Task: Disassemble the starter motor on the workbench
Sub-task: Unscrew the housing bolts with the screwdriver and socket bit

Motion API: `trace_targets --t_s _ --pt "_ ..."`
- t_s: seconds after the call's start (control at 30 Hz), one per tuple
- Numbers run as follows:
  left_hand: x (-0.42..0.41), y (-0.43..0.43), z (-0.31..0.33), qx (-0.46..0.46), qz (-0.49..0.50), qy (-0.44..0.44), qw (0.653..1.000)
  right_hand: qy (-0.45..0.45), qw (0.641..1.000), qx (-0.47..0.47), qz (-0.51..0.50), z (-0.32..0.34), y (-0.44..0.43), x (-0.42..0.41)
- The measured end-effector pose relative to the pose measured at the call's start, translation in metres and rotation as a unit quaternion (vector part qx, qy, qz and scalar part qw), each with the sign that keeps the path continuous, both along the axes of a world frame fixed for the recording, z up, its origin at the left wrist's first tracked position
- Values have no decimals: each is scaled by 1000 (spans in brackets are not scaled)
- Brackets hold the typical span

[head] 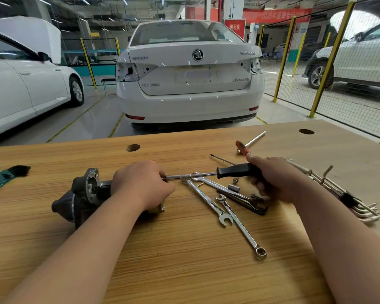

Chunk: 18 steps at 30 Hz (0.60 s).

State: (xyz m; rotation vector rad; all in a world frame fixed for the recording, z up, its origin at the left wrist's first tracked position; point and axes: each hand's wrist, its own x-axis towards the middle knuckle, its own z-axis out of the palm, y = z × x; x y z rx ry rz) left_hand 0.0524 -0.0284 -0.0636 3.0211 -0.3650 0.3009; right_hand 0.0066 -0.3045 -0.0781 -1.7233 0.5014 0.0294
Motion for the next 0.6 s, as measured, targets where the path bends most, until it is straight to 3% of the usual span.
trace_targets --t_s 0.1,0.33,0.6 --pt "1 -1 4 15 -14 27 999 -41 994 92 32 0 -3 -2" --pt "0 -2 9 47 -26 61 997 -88 978 184 42 -2 -1 -5" --pt "-2 -1 10 30 -27 56 998 -77 984 155 51 -4 -7 -6"
